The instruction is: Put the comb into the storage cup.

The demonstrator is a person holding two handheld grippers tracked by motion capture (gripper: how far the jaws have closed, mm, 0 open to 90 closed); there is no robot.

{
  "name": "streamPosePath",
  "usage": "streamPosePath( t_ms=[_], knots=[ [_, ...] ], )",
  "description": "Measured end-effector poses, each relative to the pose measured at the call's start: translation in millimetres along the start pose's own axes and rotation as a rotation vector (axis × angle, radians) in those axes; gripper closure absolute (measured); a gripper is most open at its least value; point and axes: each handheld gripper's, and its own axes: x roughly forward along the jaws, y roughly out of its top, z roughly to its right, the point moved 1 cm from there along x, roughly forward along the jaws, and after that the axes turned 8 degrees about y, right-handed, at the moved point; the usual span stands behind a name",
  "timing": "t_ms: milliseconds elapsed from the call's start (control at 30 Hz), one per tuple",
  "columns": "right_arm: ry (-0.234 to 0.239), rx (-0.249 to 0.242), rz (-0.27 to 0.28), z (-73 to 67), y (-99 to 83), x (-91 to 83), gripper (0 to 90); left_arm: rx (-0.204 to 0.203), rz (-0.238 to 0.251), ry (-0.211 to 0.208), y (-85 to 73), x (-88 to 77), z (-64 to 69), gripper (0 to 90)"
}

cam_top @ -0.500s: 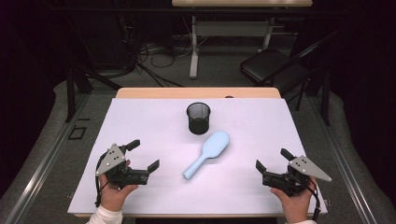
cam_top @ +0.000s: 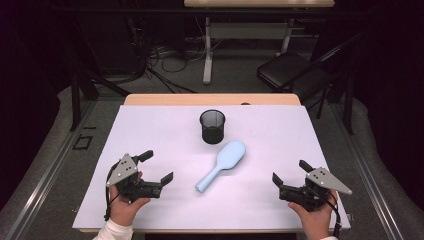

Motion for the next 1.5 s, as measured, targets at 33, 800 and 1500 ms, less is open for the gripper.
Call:
streamPosePath(
  t_ms=[33, 800, 1500],
  knots=[
    [0.0, 0.0, 0.0, 0.0, 0.0, 0.0, 0.0, 0.0, 0.0, 0.0, 0.0, 0.0, 0.0, 0.4],
    [0.057, -0.017, -0.14, -18.8, 6.2, 29.8, 12.8, -0.028, -0.024, 0.038, -4.9, -7.7, -0.9, 0.4],
    [0.16, -0.038, -0.199, -37.4, 18.7, 74.9, 24.5, -0.049, -0.033, 0.043, -7.2, -7.4, -3.8, 0.4]
  ],
)
